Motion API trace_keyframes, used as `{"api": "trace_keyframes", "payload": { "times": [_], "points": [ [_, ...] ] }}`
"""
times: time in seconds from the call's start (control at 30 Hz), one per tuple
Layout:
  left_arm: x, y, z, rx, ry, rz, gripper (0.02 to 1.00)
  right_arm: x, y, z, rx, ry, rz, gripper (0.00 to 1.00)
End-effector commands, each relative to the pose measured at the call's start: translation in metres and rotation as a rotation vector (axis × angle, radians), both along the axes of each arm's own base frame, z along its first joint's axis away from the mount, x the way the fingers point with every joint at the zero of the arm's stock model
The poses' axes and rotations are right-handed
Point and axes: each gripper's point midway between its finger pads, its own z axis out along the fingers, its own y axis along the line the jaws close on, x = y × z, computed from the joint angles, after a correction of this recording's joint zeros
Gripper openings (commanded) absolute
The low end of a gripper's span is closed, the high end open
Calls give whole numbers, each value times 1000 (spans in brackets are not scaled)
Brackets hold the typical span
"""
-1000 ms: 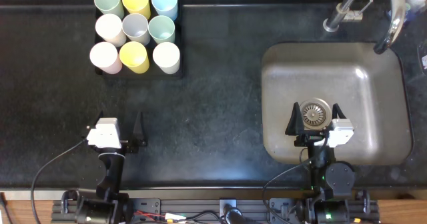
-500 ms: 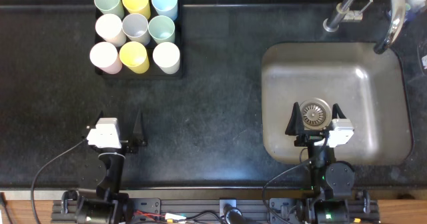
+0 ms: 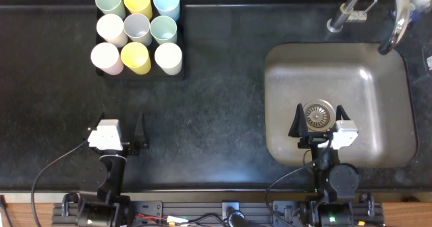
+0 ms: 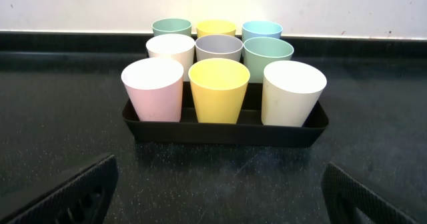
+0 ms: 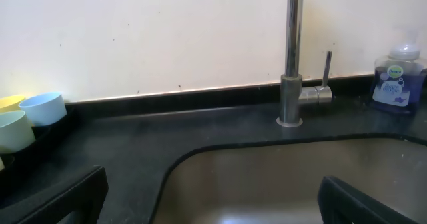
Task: Store Cups
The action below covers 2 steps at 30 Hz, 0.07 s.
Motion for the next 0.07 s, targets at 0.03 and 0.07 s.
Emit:
{"api": "trace_keyframes", "payload": {
  "times": [0.03, 0.07],
  "points": [
    [0, 0, 0, 19, -4, 0, 998, 0, 0, -4, 4, 0, 3, 996],
    [0, 0, 0, 19, -4, 0, 998, 0, 0, -4, 3, 0, 3, 998]
  ]
}}
